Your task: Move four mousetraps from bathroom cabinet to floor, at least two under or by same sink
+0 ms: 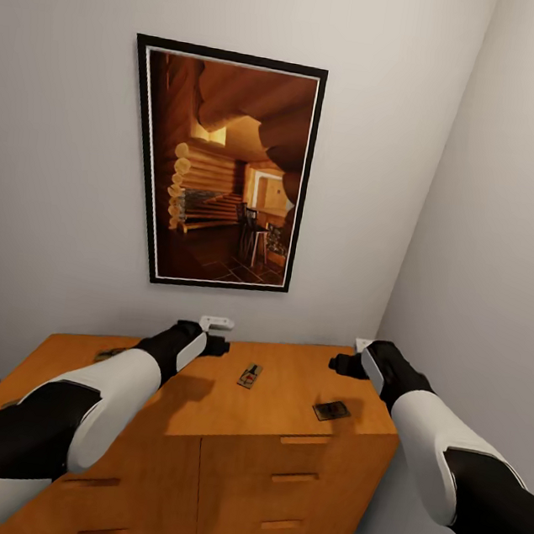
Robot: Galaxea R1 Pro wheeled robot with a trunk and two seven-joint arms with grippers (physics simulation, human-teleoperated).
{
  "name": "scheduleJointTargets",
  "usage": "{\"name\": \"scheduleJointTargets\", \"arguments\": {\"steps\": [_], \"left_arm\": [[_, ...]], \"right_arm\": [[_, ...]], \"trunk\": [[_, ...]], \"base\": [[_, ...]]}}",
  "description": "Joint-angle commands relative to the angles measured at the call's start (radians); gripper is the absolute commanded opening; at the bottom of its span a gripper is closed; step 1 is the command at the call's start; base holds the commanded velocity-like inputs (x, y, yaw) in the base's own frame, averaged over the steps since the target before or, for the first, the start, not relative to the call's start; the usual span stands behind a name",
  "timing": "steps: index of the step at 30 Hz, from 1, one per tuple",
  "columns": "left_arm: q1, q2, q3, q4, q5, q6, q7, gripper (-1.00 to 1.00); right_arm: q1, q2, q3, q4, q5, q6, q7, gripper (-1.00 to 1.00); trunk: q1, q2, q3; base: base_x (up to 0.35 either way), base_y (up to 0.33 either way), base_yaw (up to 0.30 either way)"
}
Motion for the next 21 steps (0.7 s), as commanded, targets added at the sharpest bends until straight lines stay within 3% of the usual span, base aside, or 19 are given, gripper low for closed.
{"name": "scheduleJointTargets", "arguments": {"steps": [1, 5, 16, 21], "left_arm": [[0.0, 0.0, -0.007, 0.002, 0.011, -0.002, 0.006, 1.0], [0.001, 0.0, -0.007, 0.016, 0.011, -0.021, 0.004, 1.0], [0.003, 0.0, -0.007, 0.025, 0.011, -0.029, 0.003, 1.0], [0.006, 0.0, -0.007, 0.033, 0.011, -0.03, 0.003, 1.0]], "right_arm": [[0.0, 0.0, -0.006, 0.002, -0.012, 0.004, -0.002, 1.0], [0.0, 0.001, -0.016, 0.038, -0.036, -0.022, -0.014, 1.0], [0.0, 0.005, -0.025, 0.088, -0.052, -0.135, -0.084, 1.0], [0.0, 0.013, -0.045, 0.093, -0.098, -0.15, -0.138, 1.0]], "trunk": [[0.0, -0.001, 0.0], [0.0, -0.001, 0.0], [0.0, -0.001, 0.0], [0.0, -0.001, 0.0]], "base": [[0.0, 0.0, 0.0], [0.0, 0.0, 0.0], [0.0, 0.0, 0.0], [0.0, 0.0, 0.0]]}}
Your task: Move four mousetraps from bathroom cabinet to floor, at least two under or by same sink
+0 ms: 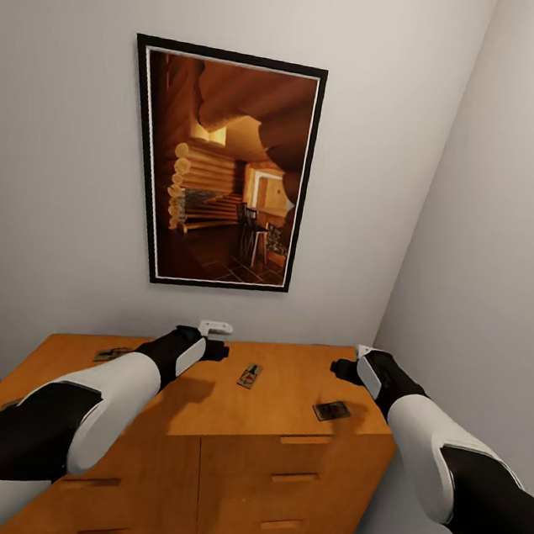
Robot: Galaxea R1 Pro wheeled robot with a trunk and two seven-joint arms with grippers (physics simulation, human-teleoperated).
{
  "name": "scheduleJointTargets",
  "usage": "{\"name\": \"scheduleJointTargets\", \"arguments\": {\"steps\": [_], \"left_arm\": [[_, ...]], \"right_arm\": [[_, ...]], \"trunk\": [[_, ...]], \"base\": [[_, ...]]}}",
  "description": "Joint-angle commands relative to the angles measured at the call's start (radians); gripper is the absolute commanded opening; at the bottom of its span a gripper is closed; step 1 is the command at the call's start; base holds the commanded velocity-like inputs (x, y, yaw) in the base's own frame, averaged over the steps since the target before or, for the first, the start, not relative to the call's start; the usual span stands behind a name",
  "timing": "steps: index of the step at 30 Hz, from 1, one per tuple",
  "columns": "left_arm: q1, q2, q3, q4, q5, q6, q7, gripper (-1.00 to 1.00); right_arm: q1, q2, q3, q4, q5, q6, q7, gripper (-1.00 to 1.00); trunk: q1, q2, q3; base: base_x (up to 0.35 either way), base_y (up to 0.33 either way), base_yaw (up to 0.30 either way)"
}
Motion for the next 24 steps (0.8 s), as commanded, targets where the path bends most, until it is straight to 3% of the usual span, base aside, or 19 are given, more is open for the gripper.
{"name": "scheduleJointTargets", "arguments": {"steps": [1, 6, 10, 16, 24], "left_arm": [[0.0, 0.0, -0.007, -0.001, 0.011, 0.005, 0.006, 1.0], [0.001, 0.0, -0.007, 0.002, 0.011, 0.004, 0.006, 1.0], [0.001, 0.0, -0.007, 0.003, 0.011, 0.004, 0.006, 1.0], [0.001, 0.0, -0.007, 0.004, 0.011, 0.004, 0.006, 1.0], [0.001, 0.0, -0.008, 0.004, 0.011, 0.004, 0.006, 1.0]], "right_arm": [[0.0, 0.001, -0.007, 0.0, -0.025, 0.002, -0.015, 1.0], [0.0, 0.003, -0.015, 0.015, -0.119, -0.003, -0.052, 1.0], [0.0, 0.003, -0.016, 0.022, -0.159, -0.005, -0.066, 1.0], [0.0, 0.004, -0.016, 0.035, -0.182, -0.007, -0.073, 1.0], [0.0, 0.008, -0.011, 0.04, -0.182, -0.007, -0.075, 1.0]], "trunk": [[0.0, -0.001, 0.0], [0.0, -0.001, 0.0], [0.0, -0.001, 0.0], [0.0, -0.001, 0.0], [0.0, -0.001, 0.0]], "base": [[0.0, 0.0, 0.0], [0.0, 0.0, 0.0], [0.0, 0.0, 0.0], [0.0, 0.0, 0.0], [0.0, 0.0, 0.0]]}}
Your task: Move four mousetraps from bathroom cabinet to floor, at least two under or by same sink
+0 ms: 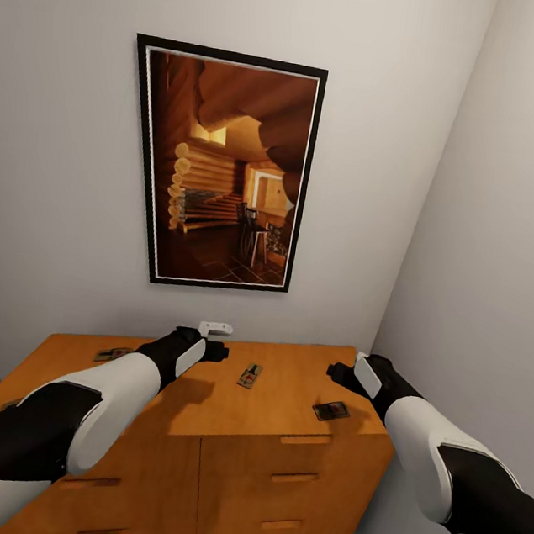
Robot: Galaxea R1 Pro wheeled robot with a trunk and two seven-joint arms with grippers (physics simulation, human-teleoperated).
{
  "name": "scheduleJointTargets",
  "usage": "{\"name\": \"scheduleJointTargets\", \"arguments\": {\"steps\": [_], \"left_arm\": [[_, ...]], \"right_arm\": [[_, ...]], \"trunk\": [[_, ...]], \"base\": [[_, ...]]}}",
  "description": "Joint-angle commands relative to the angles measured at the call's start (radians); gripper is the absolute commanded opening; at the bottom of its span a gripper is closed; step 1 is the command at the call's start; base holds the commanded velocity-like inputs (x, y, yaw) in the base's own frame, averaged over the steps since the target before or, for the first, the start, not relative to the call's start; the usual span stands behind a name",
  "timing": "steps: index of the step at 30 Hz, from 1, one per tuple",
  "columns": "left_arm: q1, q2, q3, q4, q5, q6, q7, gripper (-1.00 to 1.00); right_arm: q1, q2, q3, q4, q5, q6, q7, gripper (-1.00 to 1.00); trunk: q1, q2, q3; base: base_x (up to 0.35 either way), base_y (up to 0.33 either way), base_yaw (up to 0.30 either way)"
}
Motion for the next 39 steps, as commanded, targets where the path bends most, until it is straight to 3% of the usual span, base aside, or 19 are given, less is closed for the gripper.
{"name": "scheduleJointTargets", "arguments": {"steps": [1, 39], "left_arm": [[0.0, 0.0, -0.007, -0.002, 0.011, 0.005, 0.006, 1.0], [0.0, 0.0, -0.006, -0.003, 0.011, 0.006, 0.004, 1.0]], "right_arm": [[0.0, 0.001, -0.007, -0.002, -0.003, 0.004, -0.006, 1.0], [0.0, 0.0, -0.003, 0.0, -0.001, 0.005, -0.006, 1.0]], "trunk": [[0.0, -0.001, 0.0], [0.0, -0.001, 0.0]], "base": [[0.0, 0.0, 0.0], [0.0, 0.0, 0.0]]}}
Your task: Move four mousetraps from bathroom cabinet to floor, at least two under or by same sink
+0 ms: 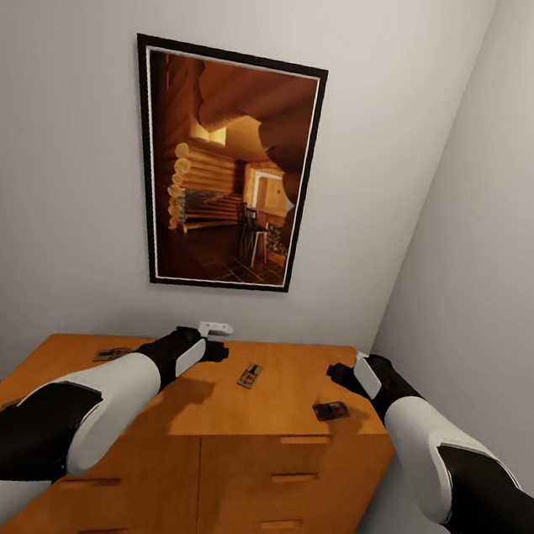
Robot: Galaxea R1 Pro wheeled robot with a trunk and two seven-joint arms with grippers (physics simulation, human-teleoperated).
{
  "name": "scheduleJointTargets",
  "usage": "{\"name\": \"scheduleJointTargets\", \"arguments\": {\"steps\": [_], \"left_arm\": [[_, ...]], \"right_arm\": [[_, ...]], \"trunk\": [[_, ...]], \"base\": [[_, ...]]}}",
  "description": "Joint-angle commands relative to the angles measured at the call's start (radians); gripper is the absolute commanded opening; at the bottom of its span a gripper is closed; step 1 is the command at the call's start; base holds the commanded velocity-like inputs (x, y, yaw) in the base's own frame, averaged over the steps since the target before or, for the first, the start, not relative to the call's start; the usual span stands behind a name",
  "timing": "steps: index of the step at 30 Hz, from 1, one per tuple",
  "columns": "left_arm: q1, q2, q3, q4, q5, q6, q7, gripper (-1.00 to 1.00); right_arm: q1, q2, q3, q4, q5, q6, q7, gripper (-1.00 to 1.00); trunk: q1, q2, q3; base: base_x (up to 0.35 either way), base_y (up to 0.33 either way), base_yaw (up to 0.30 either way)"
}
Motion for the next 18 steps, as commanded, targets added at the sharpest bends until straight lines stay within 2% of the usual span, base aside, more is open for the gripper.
{"name": "scheduleJointTargets", "arguments": {"steps": [1, 18], "left_arm": [[0.0, 0.0, -0.007, -0.002, 0.011, 0.005, 0.006, 1.0], [0.0, 0.0, -0.008, -0.002, 0.011, 0.006, 0.006, 1.0]], "right_arm": [[0.0, 0.0, -0.007, -0.002, -0.004, 0.004, -0.005, 1.0], [0.0, 0.0, -0.007, -0.002, -0.004, 0.004, -0.006, 1.0]], "trunk": [[0.0, -0.001, 0.0], [0.0, -0.001, 0.0]], "base": [[0.0, 0.0, 0.0], [0.0, 0.0, 0.0]]}}
